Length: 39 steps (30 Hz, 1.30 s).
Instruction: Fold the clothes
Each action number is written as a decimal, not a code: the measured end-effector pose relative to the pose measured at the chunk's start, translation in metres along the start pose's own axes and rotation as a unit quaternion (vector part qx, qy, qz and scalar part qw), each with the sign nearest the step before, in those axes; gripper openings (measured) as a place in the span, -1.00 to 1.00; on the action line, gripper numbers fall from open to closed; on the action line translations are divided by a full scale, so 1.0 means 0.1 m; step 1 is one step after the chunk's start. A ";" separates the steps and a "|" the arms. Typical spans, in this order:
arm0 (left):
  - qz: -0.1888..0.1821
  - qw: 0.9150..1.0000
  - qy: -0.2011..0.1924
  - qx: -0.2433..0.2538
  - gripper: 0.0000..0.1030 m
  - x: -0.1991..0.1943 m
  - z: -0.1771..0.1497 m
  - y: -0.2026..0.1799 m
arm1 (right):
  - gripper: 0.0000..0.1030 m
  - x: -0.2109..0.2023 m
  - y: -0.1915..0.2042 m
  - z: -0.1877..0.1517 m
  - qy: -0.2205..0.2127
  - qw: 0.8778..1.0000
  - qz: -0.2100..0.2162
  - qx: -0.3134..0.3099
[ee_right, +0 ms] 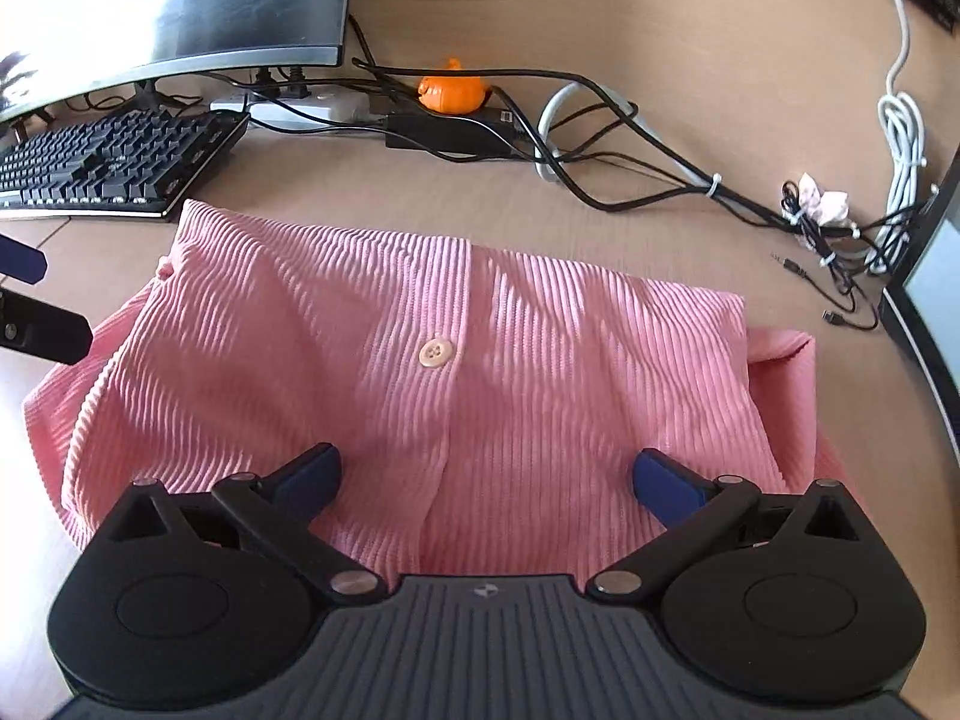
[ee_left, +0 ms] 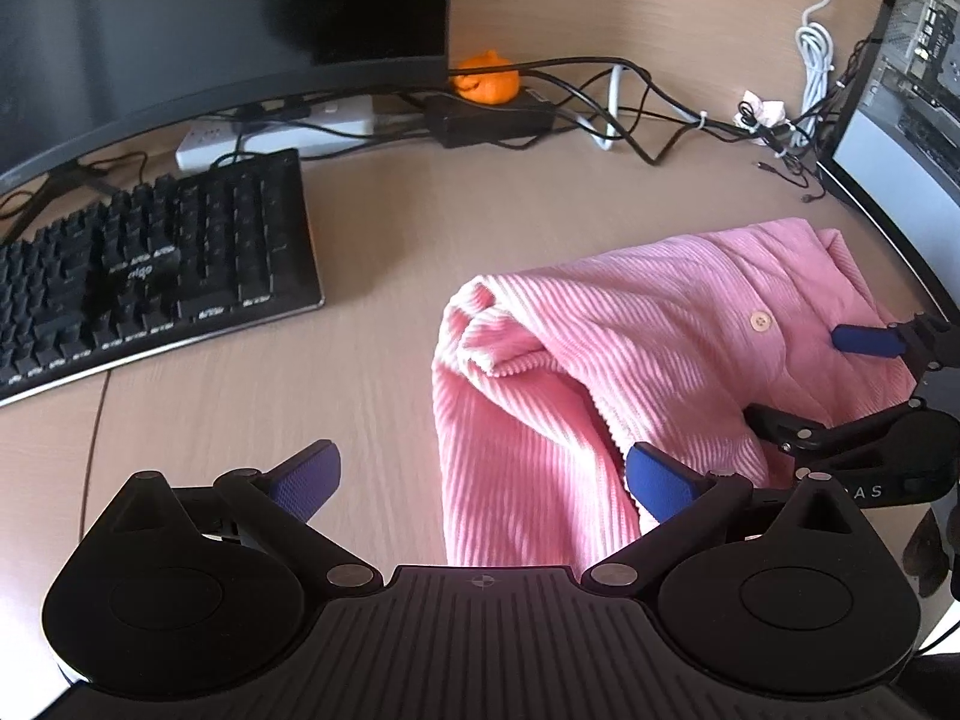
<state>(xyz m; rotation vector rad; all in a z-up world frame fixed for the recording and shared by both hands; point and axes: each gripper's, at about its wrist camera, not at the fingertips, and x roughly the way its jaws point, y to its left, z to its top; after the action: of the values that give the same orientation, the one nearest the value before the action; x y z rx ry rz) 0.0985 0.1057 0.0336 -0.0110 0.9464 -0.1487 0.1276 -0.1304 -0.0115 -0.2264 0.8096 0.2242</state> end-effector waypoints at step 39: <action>-0.167 0.968 0.042 -0.185 0.72 0.48 0.17 0.25 | -0.41 -0.30 1.05 0.01 -0.037 0.981 0.111 -0.154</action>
<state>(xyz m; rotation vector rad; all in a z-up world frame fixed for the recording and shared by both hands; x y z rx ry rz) 0.1425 0.1229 0.0029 -0.5144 1.0411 -0.2838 0.0790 -0.0329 -0.0007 -0.4155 0.7233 0.5675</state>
